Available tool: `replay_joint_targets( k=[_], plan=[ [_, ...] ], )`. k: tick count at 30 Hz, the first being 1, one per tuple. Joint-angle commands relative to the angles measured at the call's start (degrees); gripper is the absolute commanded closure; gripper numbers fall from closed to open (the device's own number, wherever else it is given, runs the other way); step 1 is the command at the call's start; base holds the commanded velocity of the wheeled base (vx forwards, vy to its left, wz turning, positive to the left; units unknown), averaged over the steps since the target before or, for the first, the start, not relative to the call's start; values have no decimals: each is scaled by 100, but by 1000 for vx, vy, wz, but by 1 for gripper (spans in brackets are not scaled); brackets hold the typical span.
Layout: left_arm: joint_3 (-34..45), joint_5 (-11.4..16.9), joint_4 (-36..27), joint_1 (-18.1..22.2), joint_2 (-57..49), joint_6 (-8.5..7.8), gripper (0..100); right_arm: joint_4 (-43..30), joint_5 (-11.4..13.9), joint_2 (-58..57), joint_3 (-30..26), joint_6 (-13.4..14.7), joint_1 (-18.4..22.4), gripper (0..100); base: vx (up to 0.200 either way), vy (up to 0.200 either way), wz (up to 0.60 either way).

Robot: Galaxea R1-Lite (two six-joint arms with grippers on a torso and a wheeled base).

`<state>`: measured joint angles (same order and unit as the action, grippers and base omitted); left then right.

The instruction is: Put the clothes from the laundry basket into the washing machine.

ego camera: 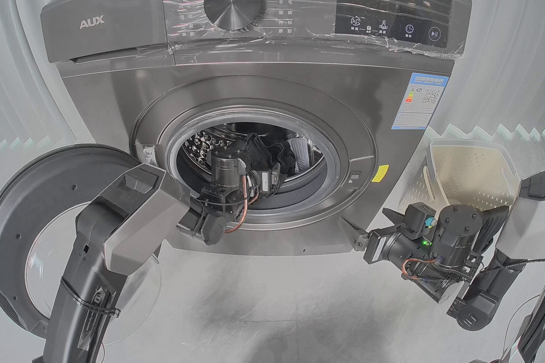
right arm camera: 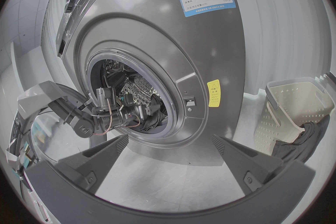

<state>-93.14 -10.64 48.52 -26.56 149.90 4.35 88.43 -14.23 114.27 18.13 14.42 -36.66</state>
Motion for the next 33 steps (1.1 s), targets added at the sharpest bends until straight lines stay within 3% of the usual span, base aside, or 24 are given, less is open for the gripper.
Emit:
replay_joint_targets(
  k=[1, 25, 26, 33],
  plan=[
    [999, 370, -27, -288, -637, 13, 0, -1, -1, 25, -2, -1, 1, 0, 0, 0, 0],
    [692, 308, -79, -191, -57, -119, 0, 8, 8, 7, -2, -1, 1, 0, 0, 0, 0],
    [692, 300, -79, -191, -48, -119, 100, -1, 8, 7, -2, -1, 1, 0, 0, 0, 0],
    [472, 256, -44, -147, 22, -128, 100, 8, 8, 16, -2, -1, 1, 0, 0, 0, 0]
  ],
)
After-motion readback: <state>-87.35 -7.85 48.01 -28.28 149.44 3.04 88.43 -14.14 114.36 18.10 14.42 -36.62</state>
